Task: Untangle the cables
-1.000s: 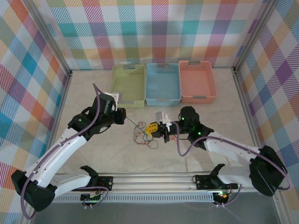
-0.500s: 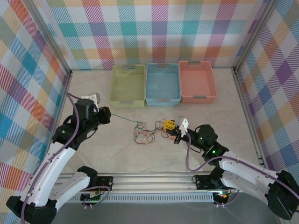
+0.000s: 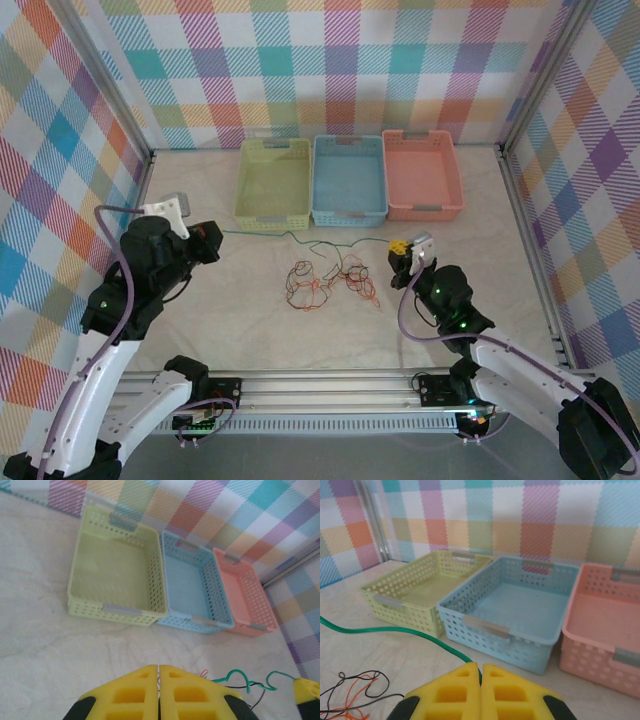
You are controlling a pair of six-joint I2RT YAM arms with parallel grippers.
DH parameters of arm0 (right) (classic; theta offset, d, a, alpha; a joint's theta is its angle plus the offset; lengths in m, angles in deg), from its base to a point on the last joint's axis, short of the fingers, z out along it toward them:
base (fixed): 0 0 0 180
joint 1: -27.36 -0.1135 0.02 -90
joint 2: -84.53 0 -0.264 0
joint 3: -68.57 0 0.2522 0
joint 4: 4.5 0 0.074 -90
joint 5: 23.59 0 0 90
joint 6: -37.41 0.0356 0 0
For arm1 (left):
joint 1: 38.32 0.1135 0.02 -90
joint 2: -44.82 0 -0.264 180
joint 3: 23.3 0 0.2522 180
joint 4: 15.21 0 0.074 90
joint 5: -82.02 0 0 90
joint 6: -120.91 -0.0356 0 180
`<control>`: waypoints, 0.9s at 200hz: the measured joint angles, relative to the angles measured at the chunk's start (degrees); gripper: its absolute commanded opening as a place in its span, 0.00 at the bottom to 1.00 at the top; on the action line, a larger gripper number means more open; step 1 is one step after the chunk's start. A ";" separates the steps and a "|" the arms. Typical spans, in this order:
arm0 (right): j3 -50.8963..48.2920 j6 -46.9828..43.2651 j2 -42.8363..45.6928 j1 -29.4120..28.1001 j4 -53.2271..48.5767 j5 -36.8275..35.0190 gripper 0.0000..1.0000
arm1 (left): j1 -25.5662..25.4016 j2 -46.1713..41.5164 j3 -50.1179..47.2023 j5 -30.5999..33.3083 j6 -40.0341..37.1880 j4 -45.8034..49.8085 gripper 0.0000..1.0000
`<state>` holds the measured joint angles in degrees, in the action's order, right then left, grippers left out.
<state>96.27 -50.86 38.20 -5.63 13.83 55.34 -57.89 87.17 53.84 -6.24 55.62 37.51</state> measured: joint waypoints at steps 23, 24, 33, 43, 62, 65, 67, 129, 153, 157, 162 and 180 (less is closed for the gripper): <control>0.07 3.23 -2.19 1.36 -0.94 -0.50 0.00 | 0.00 -1.79 1.07 -0.76 0.11 -0.02 0.00; 0.07 3.50 -2.32 1.40 -0.98 -0.50 0.00 | 0.00 -1.86 1.11 -0.81 0.13 -0.04 0.00; 0.20 4.22 -3.08 1.79 -1.33 -0.46 0.00 | 0.00 -2.27 1.42 -1.31 0.15 -0.13 0.00; 0.33 5.42 -3.80 2.21 -1.53 -0.24 0.00 | 0.00 -2.58 1.55 -2.01 0.17 -0.15 0.00; 1.05 7.17 -5.46 3.13 -1.62 0.24 0.00 | 0.00 -2.60 2.43 -3.13 0.17 -0.15 0.00; 1.16 7.34 -5.66 3.19 -1.66 0.35 0.00 | 0.00 -2.60 2.60 -3.37 0.17 -0.17 0.00; 1.22 7.45 -5.79 3.21 -1.68 0.48 0.00 | 0.00 -2.62 2.75 -3.48 0.17 -0.17 0.00; 2.38 6.49 -9.40 5.03 -1.07 10.27 0.60 | 0.26 1.33 8.52 -8.37 -0.28 -2.97 0.00; 2.40 5.46 -9.60 5.29 -0.81 16.46 0.64 | 0.39 4.17 11.13 -9.73 -0.74 -3.93 0.00; 2.40 5.31 -9.62 5.29 -0.57 17.77 0.64 | 0.39 4.52 11.54 -9.88 -0.76 -3.98 0.00; 2.43 5.11 -9.64 5.29 -0.22 19.56 0.64 | 0.39 5.31 12.39 -10.10 -0.96 -3.98 0.00; 2.58 4.83 -10.27 5.27 1.99 25.31 0.67 | 0.46 7.69 15.74 -11.08 -1.73 -4.24 0.00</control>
<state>98.85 -46.03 27.93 -0.36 15.82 80.65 -57.43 94.87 69.57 -17.32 53.89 33.27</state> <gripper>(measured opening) 0.652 0.077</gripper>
